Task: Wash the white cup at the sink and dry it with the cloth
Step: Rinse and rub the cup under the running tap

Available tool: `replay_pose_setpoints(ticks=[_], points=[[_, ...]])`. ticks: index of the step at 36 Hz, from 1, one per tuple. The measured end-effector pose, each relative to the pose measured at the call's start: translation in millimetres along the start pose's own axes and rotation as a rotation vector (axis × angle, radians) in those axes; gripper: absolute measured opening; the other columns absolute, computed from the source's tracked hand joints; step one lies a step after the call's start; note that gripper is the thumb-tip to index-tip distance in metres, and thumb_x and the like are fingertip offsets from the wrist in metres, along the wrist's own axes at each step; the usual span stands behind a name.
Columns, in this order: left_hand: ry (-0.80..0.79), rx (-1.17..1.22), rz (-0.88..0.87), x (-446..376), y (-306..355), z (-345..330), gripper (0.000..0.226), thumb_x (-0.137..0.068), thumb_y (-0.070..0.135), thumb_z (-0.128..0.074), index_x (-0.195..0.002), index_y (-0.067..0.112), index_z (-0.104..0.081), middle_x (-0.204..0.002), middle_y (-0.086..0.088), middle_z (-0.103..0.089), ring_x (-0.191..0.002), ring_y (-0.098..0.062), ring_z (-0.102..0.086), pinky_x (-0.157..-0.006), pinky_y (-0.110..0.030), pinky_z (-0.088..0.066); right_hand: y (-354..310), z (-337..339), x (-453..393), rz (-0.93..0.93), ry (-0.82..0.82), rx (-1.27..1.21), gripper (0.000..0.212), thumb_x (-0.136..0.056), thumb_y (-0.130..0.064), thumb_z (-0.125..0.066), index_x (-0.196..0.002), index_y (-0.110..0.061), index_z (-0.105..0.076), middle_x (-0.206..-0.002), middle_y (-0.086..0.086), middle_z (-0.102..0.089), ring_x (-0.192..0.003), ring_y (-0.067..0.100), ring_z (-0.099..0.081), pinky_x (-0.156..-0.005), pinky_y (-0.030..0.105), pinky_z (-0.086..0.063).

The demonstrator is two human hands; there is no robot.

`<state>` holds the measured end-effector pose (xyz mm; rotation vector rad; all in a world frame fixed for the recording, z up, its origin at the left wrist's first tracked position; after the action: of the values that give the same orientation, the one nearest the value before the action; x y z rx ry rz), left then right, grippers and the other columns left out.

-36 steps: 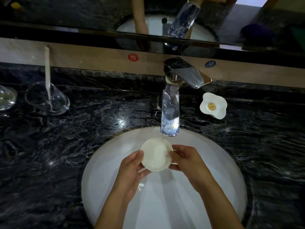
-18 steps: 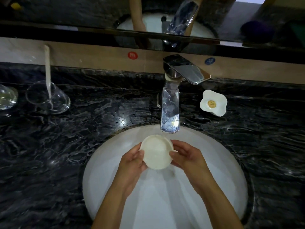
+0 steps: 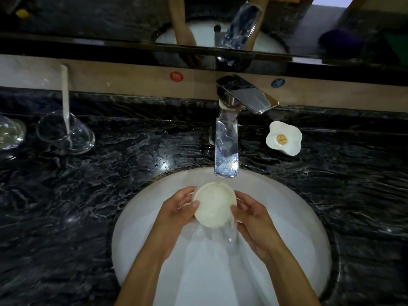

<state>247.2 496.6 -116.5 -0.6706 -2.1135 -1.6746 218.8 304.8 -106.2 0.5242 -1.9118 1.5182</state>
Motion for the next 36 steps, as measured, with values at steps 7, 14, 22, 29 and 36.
replay_pose_setpoints(ticks=[7,14,22,29,36], points=[[-0.043,0.136,0.074,-3,-16,-11,0.031,-0.100,0.012,-0.053,-0.129,0.014,-0.063,-0.122,-0.008,-0.073,-0.113,-0.025,-0.069,-0.088,-0.036,-0.059,-21,1,8,0.126,0.035,0.075,0.030,-0.093,-0.002,-0.063,-0.117,-0.018,-0.070,-0.106,-0.002,-0.078,-0.099,0.014,-0.073,-0.084,0.036,-0.062],[-0.044,0.158,0.225,-3,-31,-20,0.024,-0.102,0.013,-0.050,-0.114,0.001,-0.066,-0.110,-0.019,-0.074,-0.100,-0.030,-0.071,-0.091,-0.043,-0.058,-24,10,1,0.067,0.100,0.195,0.015,-0.094,-0.012,-0.065,-0.106,-0.015,-0.073,-0.099,0.006,-0.077,-0.089,0.023,-0.075,-0.072,0.036,-0.063],[0.020,-0.057,0.118,-8,-6,-10,0.025,-0.091,0.019,-0.069,-0.115,0.012,-0.067,-0.112,-0.013,-0.071,-0.093,-0.020,-0.070,-0.071,-0.028,-0.060,8,4,-2,-0.078,-0.009,0.045,0.027,-0.102,-0.001,-0.046,-0.110,-0.009,-0.071,-0.106,0.012,-0.077,-0.095,0.025,-0.074,-0.072,0.029,-0.060],[-0.048,-0.022,0.047,-5,-4,-7,0.031,-0.086,0.013,-0.073,-0.116,0.017,-0.068,-0.120,-0.010,-0.068,-0.108,-0.026,-0.068,-0.086,-0.041,-0.061,5,12,0,0.041,0.101,-0.023,0.034,-0.097,-0.001,-0.056,-0.121,-0.020,-0.068,-0.106,0.000,-0.077,-0.097,0.030,-0.068,-0.079,0.043,-0.055],[-0.044,0.220,0.142,-6,-24,-18,0.029,-0.098,0.004,-0.053,-0.125,0.009,-0.063,-0.120,-0.012,-0.073,-0.108,-0.028,-0.070,-0.084,-0.040,-0.060,-22,14,7,0.166,0.109,0.042,0.033,-0.088,-0.006,-0.070,-0.118,-0.020,-0.072,-0.109,-0.002,-0.077,-0.101,0.014,-0.073,-0.084,0.033,-0.060]])
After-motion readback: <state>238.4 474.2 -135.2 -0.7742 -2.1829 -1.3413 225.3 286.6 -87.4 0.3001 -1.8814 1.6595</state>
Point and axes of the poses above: each hand's wrist, its own x-axis away from the middle knuckle, its own z-axis out of the back of the hand, y = z × x, the point moved 8 cm from there along -x, towards the middle knuckle
